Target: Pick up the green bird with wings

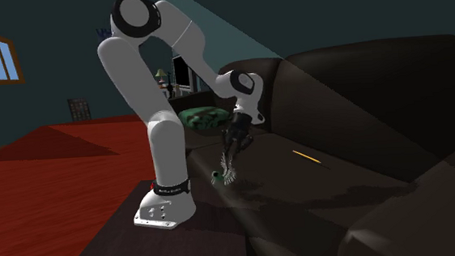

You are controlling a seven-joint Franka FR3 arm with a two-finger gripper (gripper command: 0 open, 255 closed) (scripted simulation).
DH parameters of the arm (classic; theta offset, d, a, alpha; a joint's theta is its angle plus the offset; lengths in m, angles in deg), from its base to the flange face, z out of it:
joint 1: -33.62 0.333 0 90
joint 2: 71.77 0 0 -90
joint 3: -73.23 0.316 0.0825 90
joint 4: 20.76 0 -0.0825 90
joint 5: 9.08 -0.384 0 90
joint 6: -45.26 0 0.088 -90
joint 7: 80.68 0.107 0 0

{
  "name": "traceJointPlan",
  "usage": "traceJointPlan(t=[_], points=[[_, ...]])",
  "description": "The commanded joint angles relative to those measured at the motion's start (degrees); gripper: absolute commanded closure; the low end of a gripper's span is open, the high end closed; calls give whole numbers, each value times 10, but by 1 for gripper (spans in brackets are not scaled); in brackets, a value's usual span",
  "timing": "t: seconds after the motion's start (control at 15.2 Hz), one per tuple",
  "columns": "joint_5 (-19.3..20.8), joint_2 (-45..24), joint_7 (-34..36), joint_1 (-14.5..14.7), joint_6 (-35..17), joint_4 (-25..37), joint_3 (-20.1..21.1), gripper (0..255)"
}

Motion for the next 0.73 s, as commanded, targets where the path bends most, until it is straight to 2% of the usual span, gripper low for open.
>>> traceJointPlan(t=[0.0, 0.53, 0.66], points=[[0, 13, -7, 0, 20, 7, -2, 255], [-3, 51, -28, 2, 90, 43, -4, 255], [-3, 52, -29, 2, 91, 44, -4, 255]])
